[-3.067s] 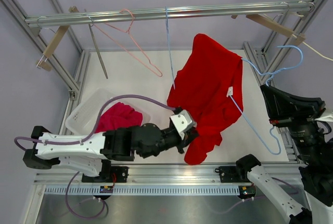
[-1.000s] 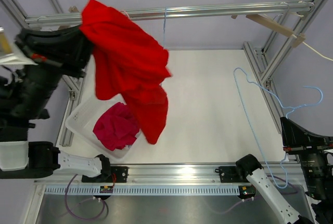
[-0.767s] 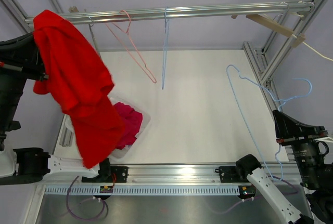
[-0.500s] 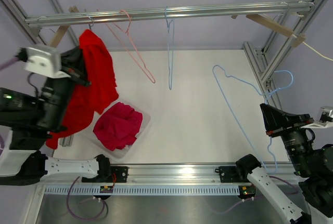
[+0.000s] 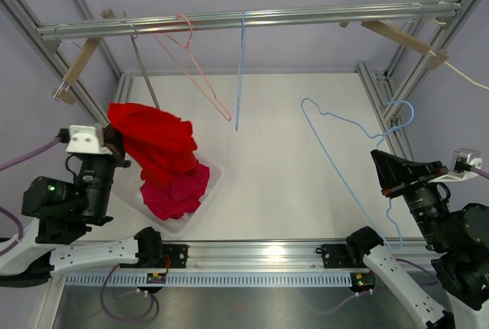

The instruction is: Remove the t-shirt from the hanger

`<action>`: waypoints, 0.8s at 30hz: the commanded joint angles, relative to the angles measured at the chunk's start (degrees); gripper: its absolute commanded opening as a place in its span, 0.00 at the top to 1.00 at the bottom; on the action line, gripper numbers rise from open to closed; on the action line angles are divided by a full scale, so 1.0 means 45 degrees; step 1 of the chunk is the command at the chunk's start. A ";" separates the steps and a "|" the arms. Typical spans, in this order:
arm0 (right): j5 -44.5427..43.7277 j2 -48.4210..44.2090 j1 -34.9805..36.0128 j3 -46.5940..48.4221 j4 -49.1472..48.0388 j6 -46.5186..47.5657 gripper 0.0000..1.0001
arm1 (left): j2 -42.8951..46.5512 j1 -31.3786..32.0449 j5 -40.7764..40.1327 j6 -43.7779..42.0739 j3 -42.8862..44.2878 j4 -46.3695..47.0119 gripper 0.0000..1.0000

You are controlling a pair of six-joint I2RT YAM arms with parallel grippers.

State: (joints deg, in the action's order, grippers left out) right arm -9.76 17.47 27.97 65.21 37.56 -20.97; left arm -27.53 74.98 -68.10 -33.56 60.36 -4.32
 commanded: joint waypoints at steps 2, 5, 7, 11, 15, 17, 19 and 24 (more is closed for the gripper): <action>0.0411 0.0413 0.0094 0.0060 -0.0749 0.0364 1.00 | 0.1506 -0.0041 -0.1642 0.3141 -0.0657 -0.1384 1.00; 0.0528 0.0550 0.0094 0.0079 -0.0846 0.0344 1.00 | 0.1975 -0.0041 -0.2328 0.3919 -0.1128 -0.2123 1.00; 0.0645 0.0686 0.0094 0.0040 -0.0963 0.0324 1.00 | 0.1842 -0.0041 -0.2717 0.4719 -0.1186 -0.3354 1.00; 0.0996 0.1174 0.0094 0.0040 -0.1392 0.0324 1.00 | 0.1431 -0.0041 -0.3500 0.5601 -0.1790 -0.4625 1.00; 0.1619 0.2072 0.0094 0.0196 -0.1861 0.0247 1.00 | 0.1158 -0.0041 -0.3578 0.5836 -0.2786 -0.4975 0.95; 0.1778 0.2600 0.0094 0.0157 -0.2367 0.0285 1.00 | 0.0885 -0.0041 -0.3598 0.6459 -0.2924 -0.5638 0.96; 0.1778 0.3144 0.0113 0.0177 -0.2701 0.0305 1.00 | 0.0494 -0.0080 -0.3598 0.7472 -0.2866 -0.7025 0.98; 0.2110 0.4045 0.0094 0.0001 -0.4048 0.0246 1.00 | 0.0629 -0.0314 -0.3559 0.8025 -0.3255 -0.7205 0.99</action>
State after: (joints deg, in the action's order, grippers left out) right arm -2.61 34.39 27.99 65.17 26.72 -20.56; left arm -25.28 74.22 -81.62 -2.17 46.30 -35.66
